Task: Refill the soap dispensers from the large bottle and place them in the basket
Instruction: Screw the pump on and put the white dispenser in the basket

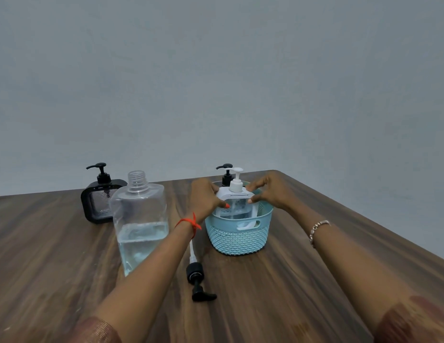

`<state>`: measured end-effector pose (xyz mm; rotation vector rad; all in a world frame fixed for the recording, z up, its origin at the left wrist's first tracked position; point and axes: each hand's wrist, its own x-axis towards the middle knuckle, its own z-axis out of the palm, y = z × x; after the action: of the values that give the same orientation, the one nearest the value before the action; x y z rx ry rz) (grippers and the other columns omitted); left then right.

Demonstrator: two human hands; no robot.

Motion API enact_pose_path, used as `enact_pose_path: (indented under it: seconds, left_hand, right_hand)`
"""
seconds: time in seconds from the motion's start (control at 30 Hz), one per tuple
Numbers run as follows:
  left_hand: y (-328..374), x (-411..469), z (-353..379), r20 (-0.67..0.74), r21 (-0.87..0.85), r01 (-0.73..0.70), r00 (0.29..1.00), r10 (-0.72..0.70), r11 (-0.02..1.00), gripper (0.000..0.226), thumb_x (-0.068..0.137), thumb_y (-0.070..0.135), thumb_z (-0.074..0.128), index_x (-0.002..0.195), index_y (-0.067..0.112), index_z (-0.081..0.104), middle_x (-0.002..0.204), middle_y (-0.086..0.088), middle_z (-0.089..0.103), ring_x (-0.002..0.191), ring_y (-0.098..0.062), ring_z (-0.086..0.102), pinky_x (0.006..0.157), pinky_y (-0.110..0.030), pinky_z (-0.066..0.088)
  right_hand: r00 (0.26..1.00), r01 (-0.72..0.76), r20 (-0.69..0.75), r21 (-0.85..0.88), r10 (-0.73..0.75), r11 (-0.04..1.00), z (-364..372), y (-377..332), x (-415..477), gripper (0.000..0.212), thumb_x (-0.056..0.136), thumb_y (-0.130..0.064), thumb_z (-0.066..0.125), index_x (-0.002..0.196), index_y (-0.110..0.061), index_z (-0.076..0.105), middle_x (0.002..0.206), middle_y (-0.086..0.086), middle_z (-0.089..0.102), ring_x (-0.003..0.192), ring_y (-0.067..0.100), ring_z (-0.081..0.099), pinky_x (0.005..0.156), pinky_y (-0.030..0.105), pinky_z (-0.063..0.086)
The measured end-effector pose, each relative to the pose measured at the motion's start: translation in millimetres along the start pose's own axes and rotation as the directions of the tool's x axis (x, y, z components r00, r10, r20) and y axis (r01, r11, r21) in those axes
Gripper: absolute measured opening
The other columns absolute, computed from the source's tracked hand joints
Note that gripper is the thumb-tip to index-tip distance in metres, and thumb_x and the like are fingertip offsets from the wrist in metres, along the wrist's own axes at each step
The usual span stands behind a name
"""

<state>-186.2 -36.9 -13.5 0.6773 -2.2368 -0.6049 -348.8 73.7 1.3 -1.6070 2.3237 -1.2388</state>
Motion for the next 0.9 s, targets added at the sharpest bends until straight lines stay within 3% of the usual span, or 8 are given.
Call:
enact_pose_path:
  seconds: [0.17,0.27,0.43,0.57,0.63,0.73,0.8,0.9]
  left_hand:
    - [-1,0,2,0.038,0.104,-0.007,0.999,0.003,0.995,0.036,0.059,0.025,0.084,0.048,0.003,0.058,0.049,-0.006,0.041,0.052,-0.016,0.029,0.052,-0.027,0.027]
    - [1,-2,1,0.054,0.157,-0.017,0.999,0.009,0.987,0.052,0.067,0.022,0.08,0.042,0.012,0.036,0.05,0.002,0.031,0.05,-0.01,0.023,0.049,-0.023,0.019]
    - [-2,-4,1,0.059,0.11,0.02,0.998,-0.026,0.994,0.029,0.069,0.018,0.079,0.056,0.001,0.059,0.058,-0.002,0.045,0.057,-0.014,0.035,0.059,-0.026,0.032]
    - [-1,-5,0,0.03,0.124,0.009,0.999,-0.013,0.992,0.025,0.068,0.021,0.081,0.075,0.0,0.069,0.071,0.0,0.05,0.068,-0.012,0.041,0.061,-0.021,0.03]
    - [-1,-5,0,0.041,0.14,0.004,0.999,-0.01,0.99,0.018,0.068,0.023,0.081,0.076,0.011,0.072,0.075,-0.003,0.056,0.071,-0.015,0.045,0.063,-0.024,0.032]
    - [0,-5,-2,0.073,0.177,-0.005,0.997,-0.008,0.984,0.032,0.068,0.026,0.08,0.069,0.022,0.048,0.071,-0.003,0.051,0.067,-0.016,0.04,0.06,-0.026,0.032]
    - [1,-6,-4,0.077,0.178,-0.011,0.997,-0.003,0.984,0.035,0.069,0.026,0.079,0.071,0.021,0.045,0.071,-0.004,0.049,0.068,-0.015,0.038,0.059,-0.026,0.031]
    - [3,-9,-6,0.082,0.167,0.008,0.996,-0.022,0.986,0.031,0.07,0.026,0.078,0.07,0.021,0.047,0.07,-0.005,0.049,0.068,-0.016,0.039,0.058,-0.026,0.028]
  right_hand:
    - [0.996,0.081,-0.026,-0.07,-0.083,0.994,2,-7,-5,0.026,0.063,-0.003,0.082,0.087,0.001,0.074,0.091,0.014,0.073,0.075,0.019,0.061,0.064,0.02,0.046]
    - [0.99,0.132,-0.023,-0.117,-0.136,0.984,2,-9,-7,0.021,0.067,0.0,0.078,0.087,0.003,0.073,0.09,0.016,0.072,0.082,0.026,0.066,0.072,0.031,0.051]
    - [0.98,0.193,-0.005,-0.19,-0.197,0.963,3,-12,-9,0.018,0.069,0.0,0.075,0.087,0.002,0.072,0.093,0.014,0.072,0.084,0.026,0.067,0.079,0.04,0.054]
    - [0.98,0.196,-0.001,-0.188,-0.2,0.962,1,-12,-11,0.018,0.07,0.0,0.075,0.087,0.002,0.072,0.093,0.014,0.072,0.085,0.024,0.066,0.079,0.037,0.054]
    - [0.981,0.192,-0.004,-0.16,-0.195,0.968,1,-10,-11,0.018,0.069,0.001,0.076,0.086,0.003,0.072,0.093,0.014,0.072,0.086,0.025,0.066,0.079,0.034,0.053]
    - [0.981,0.191,-0.001,-0.129,-0.193,0.973,1,-9,-12,0.02,0.066,0.001,0.079,0.085,0.003,0.072,0.09,0.016,0.072,0.085,0.026,0.066,0.071,0.023,0.05]
    - [0.984,0.176,-0.004,-0.122,-0.178,0.977,1,-8,-13,0.024,0.065,-0.002,0.08,0.087,0.003,0.072,0.089,0.016,0.072,0.083,0.025,0.066,0.066,0.017,0.046]
    - [0.986,0.165,0.009,-0.139,-0.165,0.977,-2,-11,-15,0.031,0.064,-0.008,0.083,0.091,0.002,0.072,0.088,0.016,0.071,0.082,0.025,0.064,0.065,0.021,0.044]
